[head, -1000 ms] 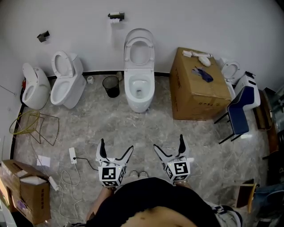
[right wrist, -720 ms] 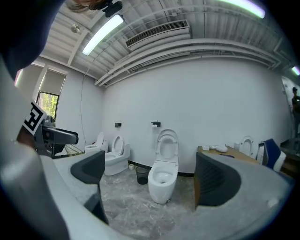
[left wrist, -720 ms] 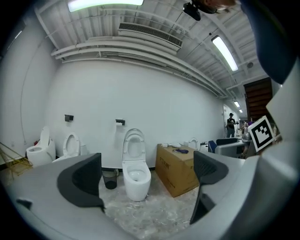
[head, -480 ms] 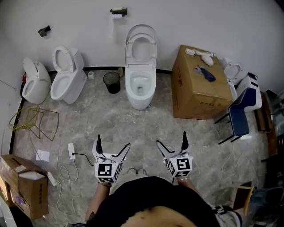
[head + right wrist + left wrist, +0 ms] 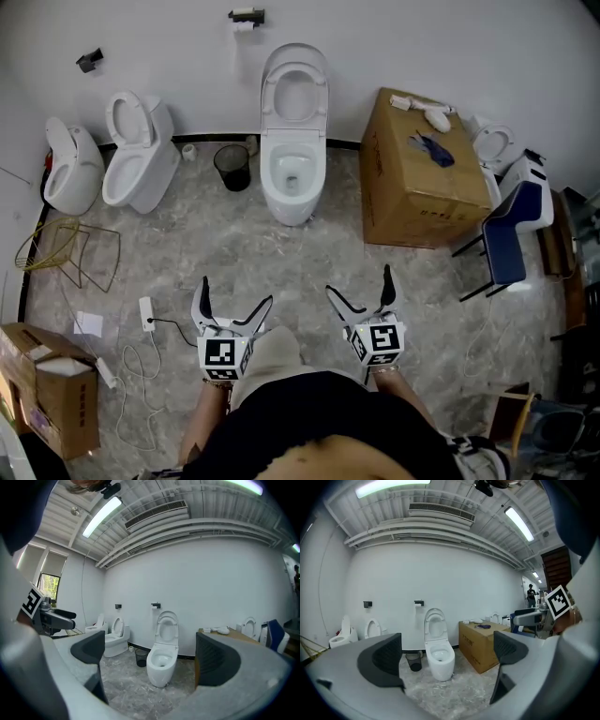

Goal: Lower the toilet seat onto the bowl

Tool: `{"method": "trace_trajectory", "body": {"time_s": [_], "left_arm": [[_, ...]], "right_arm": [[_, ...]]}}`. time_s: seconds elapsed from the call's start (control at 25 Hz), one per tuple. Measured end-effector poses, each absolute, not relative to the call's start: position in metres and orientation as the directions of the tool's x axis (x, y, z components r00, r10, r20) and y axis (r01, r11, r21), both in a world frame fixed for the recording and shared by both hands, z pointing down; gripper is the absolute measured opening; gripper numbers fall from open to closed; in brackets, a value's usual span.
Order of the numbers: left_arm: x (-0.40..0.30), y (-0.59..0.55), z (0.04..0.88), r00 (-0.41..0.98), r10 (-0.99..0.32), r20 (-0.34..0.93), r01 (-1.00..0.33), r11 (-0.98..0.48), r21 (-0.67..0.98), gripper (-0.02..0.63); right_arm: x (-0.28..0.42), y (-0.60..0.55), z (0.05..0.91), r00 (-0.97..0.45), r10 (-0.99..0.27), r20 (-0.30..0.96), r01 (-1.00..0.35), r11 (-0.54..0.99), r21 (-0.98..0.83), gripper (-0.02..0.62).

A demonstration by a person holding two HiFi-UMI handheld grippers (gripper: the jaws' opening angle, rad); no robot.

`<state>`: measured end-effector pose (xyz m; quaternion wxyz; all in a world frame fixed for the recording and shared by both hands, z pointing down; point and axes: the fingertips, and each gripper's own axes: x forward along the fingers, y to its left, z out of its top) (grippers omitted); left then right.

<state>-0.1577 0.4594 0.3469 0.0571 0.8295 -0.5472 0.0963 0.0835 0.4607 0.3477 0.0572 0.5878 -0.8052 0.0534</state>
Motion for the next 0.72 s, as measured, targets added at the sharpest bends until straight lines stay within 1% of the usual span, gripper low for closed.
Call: {"method": "trace_trajectory", "body": {"time_s": [0.36, 0.72], "left_arm": [[-0.15, 0.437, 0.352, 0.389, -0.891, 0.235, -0.914, -0.406, -0.025, 0.578], [-0.154, 0.371, 0.353, 0.402, -0.891, 0.212, -0.911, -0.413, -0.01, 0.578]], "right_arm": [[0.101, 0.44, 0.35, -0.266, -0.952, 0.155, -0.964, 0.267, -0.017, 0.583], [0.086, 0.399, 0.362, -0.276, -0.944, 0.181, -0.958, 0.285, 0.025, 0.583]]}}
